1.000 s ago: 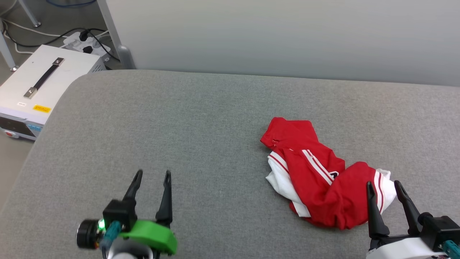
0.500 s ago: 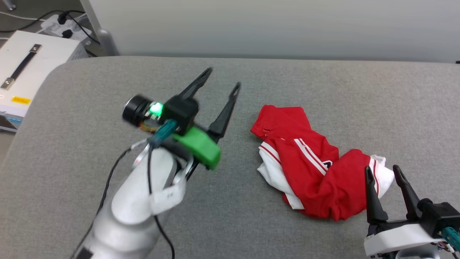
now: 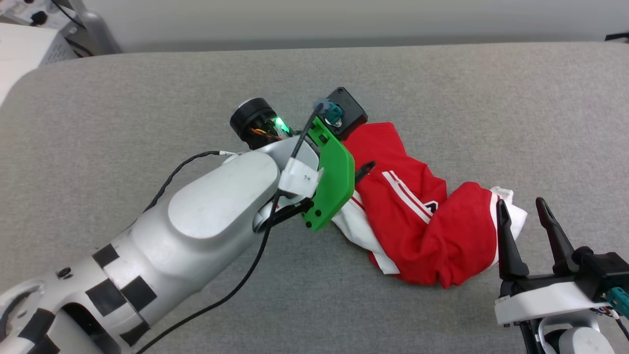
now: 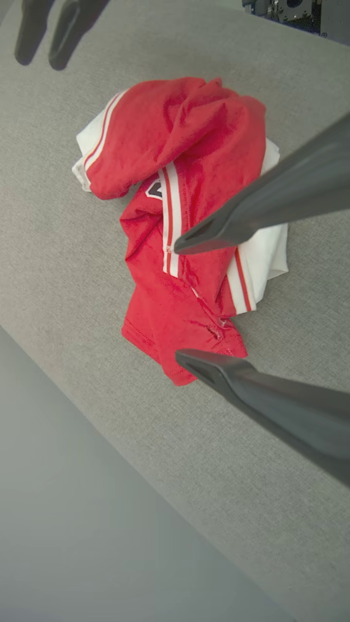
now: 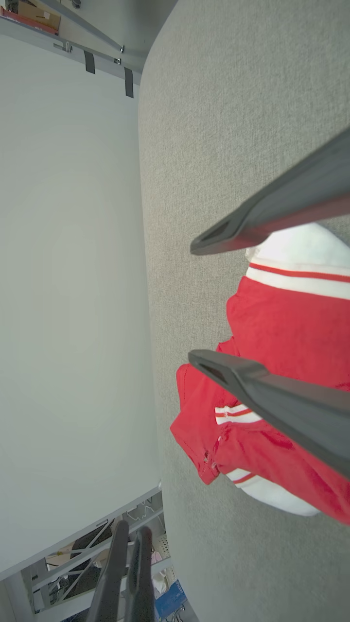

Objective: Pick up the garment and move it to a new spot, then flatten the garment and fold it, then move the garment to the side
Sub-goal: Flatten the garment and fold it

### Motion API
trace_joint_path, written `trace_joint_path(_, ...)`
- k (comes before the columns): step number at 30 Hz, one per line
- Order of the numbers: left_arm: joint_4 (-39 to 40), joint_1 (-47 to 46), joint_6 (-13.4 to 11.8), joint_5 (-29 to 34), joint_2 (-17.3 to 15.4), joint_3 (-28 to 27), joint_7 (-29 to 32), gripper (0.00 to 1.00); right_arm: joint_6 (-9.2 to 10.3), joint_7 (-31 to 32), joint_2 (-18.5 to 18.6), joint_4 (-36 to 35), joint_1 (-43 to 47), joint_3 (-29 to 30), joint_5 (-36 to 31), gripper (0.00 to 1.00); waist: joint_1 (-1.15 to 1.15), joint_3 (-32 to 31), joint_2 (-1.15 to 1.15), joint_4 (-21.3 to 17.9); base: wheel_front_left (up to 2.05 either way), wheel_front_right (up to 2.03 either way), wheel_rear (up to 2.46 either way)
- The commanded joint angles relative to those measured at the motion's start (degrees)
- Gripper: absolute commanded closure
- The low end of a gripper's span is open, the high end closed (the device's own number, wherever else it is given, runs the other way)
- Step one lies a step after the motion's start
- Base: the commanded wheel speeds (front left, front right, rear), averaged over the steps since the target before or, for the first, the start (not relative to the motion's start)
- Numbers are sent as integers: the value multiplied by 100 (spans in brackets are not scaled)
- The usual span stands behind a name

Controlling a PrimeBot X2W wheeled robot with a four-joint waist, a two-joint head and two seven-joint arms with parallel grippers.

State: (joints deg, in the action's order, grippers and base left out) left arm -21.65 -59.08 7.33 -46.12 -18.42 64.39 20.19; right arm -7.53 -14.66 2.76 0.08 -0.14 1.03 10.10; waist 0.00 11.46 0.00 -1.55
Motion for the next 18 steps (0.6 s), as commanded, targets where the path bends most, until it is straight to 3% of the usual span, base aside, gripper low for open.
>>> trace_joint_path(1,1,-195,15,-246,-71,225,261,0,4,-34,11,-13,-124,-8,68,0,0,201,0,-185,0,0,0)
trace_joint_path(8,183,-567,15,-802,-202,865,1424,0,4,-34,11,-15,-318,-59,141,0,0,541,0,-457,0,0,0)
trace_joint_path(12,388,-305,15,-508,-256,893,2172,0,4,-34,11,-21,-461,-96,189,0,0,766,0,-636,0,0,0)
trace_joint_path(18,437,124,15,-196,-436,895,2757,0,4,-34,11,-34,-612,-89,228,0,0,1038,0,-799,0,0,0)
